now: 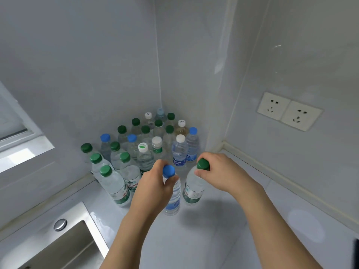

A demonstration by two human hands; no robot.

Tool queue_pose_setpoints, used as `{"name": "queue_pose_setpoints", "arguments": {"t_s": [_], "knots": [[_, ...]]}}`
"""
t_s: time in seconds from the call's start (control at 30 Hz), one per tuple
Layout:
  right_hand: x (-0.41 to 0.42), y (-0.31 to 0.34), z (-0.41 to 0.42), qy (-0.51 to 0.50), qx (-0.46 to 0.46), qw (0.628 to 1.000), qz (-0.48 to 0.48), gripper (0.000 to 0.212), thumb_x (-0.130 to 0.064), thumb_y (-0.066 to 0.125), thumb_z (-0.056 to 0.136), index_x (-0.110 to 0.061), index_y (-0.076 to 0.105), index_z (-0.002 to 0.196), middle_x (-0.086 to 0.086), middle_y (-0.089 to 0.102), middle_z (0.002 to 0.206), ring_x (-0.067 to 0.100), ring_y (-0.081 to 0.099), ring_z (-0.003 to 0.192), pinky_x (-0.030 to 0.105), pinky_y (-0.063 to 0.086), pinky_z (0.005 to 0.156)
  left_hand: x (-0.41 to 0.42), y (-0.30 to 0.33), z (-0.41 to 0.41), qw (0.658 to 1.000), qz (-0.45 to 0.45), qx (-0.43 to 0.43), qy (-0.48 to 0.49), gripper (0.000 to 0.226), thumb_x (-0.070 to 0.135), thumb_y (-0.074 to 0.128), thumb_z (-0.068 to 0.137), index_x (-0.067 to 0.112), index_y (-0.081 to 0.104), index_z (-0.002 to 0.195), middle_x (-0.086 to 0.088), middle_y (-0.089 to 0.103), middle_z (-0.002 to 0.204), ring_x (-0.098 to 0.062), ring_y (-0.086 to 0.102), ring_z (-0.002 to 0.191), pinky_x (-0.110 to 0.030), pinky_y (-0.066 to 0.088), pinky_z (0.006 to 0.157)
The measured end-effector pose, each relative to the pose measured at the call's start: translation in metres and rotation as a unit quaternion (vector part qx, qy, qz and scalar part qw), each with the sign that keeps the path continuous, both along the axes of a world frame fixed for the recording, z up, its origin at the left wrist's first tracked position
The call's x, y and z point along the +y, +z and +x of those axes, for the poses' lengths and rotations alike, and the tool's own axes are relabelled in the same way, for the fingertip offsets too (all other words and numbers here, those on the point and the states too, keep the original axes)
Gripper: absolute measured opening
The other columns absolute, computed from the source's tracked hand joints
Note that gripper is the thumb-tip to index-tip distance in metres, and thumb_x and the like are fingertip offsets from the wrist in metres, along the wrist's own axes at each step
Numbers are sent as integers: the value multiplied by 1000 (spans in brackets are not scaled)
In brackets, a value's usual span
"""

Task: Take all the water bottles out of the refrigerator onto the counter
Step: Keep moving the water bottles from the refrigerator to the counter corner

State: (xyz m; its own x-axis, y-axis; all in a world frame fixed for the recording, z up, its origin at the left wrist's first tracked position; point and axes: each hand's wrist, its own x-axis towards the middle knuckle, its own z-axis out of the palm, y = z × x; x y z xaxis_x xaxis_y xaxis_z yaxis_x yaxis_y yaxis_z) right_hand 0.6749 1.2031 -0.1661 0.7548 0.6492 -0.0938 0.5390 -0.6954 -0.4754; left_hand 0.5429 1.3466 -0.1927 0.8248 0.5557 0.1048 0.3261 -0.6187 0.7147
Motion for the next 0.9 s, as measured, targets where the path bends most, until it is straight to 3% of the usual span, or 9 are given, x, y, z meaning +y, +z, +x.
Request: {"name": "queue_pose_setpoints", "arguments": {"t_s": [0.5, 0.6, 0.77, 0.9], "knots": [[90, -55, 36, 100, 0, 993, -60, 24, -31, 61, 89, -21, 55, 109, -1, 58, 107, 17, 49, 90, 33, 45, 76, 55, -62, 22, 996, -74, 27, 34, 19, 29, 63, 90, 27, 49, 103, 11, 58, 84, -7, 50, 62, -20, 37, 55], [103, -58, 42, 111, -11, 992, -58, 24, -31, 60, 90, -19, 54, 110, -1, 57, 106, 17, 49, 91, 35, 46, 77, 57, -66, 28, 997, -62, 28, 32, 21, 29, 62, 91, 27, 47, 105, 12, 57, 85, -5, 51, 64, -15, 32, 53], [119, -64, 49, 132, -28, 989, -63, 27, -31, 57, 93, -18, 50, 115, 3, 57, 111, 23, 53, 98, 35, 43, 77, 59, -73, 35, 998, -26, 2, 50, 22, 19, 60, 92, 20, 47, 109, 6, 55, 82, -11, 46, 62, -24, 26, 55], [129, -64, 56, 159, -44, 984, -73, 33, -29, 55, 95, -16, 47, 124, 7, 54, 120, 26, 50, 108, 34, 41, 84, 61, -78, 47, 999, 16, -13, 41, 20, 8, 56, 89, 13, 48, 106, 3, 52, 87, -18, 44, 74, -25, 24, 58]]}}
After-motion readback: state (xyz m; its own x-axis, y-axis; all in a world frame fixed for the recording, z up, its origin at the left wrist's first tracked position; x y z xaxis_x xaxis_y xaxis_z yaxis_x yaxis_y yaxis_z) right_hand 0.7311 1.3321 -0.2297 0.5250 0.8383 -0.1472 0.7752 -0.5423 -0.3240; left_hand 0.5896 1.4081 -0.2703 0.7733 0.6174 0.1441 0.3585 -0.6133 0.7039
